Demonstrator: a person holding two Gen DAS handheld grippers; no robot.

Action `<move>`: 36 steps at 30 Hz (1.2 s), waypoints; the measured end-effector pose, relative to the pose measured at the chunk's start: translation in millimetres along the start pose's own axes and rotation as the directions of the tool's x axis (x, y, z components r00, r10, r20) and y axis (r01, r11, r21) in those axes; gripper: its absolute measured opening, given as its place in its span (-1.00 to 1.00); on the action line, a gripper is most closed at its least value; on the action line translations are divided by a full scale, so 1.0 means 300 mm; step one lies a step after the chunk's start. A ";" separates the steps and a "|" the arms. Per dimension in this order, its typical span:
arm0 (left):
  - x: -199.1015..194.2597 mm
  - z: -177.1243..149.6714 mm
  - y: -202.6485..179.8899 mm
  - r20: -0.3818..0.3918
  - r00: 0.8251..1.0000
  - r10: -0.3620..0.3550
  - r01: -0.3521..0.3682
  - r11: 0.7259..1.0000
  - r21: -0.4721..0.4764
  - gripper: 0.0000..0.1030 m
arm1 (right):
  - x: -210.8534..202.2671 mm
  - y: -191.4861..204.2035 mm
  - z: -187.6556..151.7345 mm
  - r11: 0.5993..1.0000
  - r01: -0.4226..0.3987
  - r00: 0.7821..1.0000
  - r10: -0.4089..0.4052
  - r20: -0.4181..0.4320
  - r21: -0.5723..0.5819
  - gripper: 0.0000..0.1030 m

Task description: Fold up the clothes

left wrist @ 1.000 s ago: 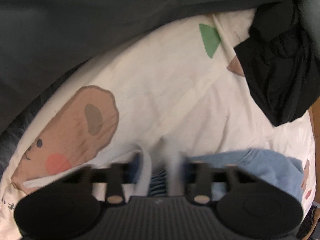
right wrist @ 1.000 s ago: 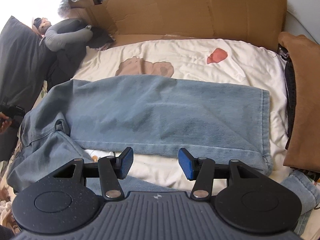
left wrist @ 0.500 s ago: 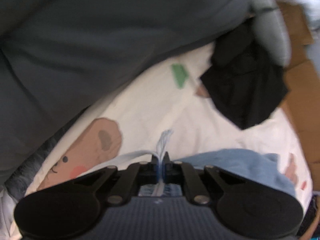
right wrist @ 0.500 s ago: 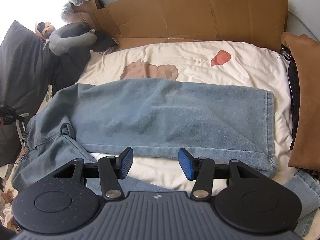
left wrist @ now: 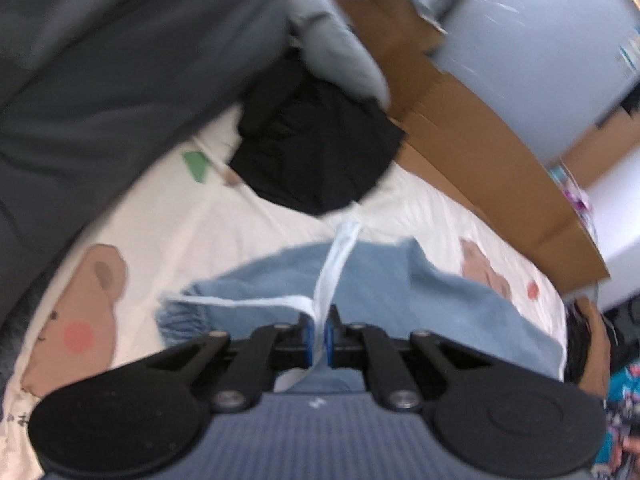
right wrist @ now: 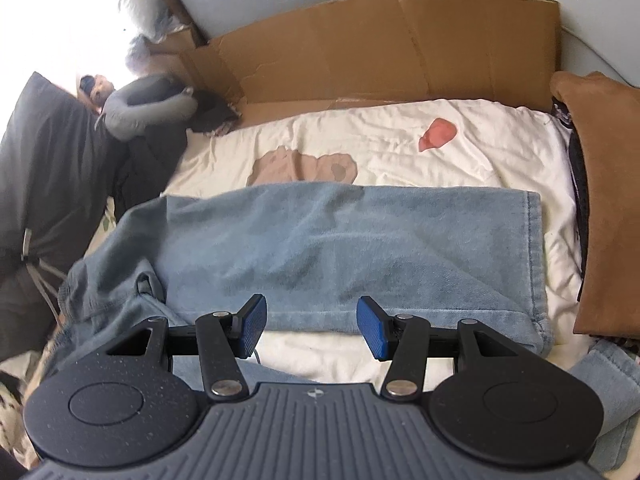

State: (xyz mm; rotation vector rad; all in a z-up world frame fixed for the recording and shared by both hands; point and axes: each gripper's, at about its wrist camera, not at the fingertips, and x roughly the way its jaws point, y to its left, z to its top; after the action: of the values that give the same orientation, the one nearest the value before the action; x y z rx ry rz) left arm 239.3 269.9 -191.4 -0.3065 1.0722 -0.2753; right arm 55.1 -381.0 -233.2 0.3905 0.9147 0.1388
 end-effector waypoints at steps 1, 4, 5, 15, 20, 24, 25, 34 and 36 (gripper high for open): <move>0.003 -0.013 -0.017 -0.007 1.000 -0.012 0.012 1.000 0.011 -0.90 | -0.004 -0.002 0.002 1.000 -0.001 1.000 0.001 0.006 0.004 0.11; 0.020 -0.046 -0.068 -0.028 0.999 -0.037 0.038 0.998 0.045 -0.88 | -0.022 -0.010 0.012 1.000 -0.004 1.000 0.004 0.030 0.015 0.11; 0.025 -0.056 -0.083 -0.032 0.999 -0.039 0.041 0.997 0.057 -0.87 | -0.028 -0.011 0.015 1.000 -0.004 0.999 0.004 0.036 0.017 0.11; 0.065 -0.130 -0.241 -0.088 0.983 -0.160 0.168 0.982 0.087 -0.71 | -0.065 -0.023 0.040 0.999 -0.031 0.998 0.029 0.064 0.018 0.11; 0.058 -0.160 -0.279 -0.122 0.983 -0.134 0.145 0.986 0.084 -0.53 | -0.095 -0.009 0.068 0.999 -0.047 0.996 0.046 0.072 0.006 0.11; 0.005 -0.161 -0.279 -0.113 0.990 -0.084 0.091 0.994 0.059 -0.27 | -0.119 0.010 0.098 0.998 -0.065 0.995 0.065 0.070 -0.009 0.11; -0.011 -0.162 -0.277 -0.110 0.991 -0.070 0.076 0.996 0.051 -0.21 | -0.124 0.015 0.108 0.997 -0.071 0.995 0.071 0.067 -0.014 0.11; -0.153 -0.194 -0.286 -0.093 0.995 0.044 -0.045 0.999 -0.010 0.13 | -0.108 0.056 0.223 0.991 -0.132 0.991 0.133 0.016 -0.035 0.11; -0.185 -0.201 -0.291 -0.088 0.995 0.055 -0.057 0.998 -0.018 0.13 | -0.109 0.083 0.261 0.989 -0.139 0.990 0.140 0.001 -0.052 0.11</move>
State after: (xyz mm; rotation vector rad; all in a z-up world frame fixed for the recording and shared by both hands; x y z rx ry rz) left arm 154.4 202.9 -140.3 -0.2848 1.1684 -0.2294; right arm 98.6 -388.4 -156.5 0.4061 0.8769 0.2893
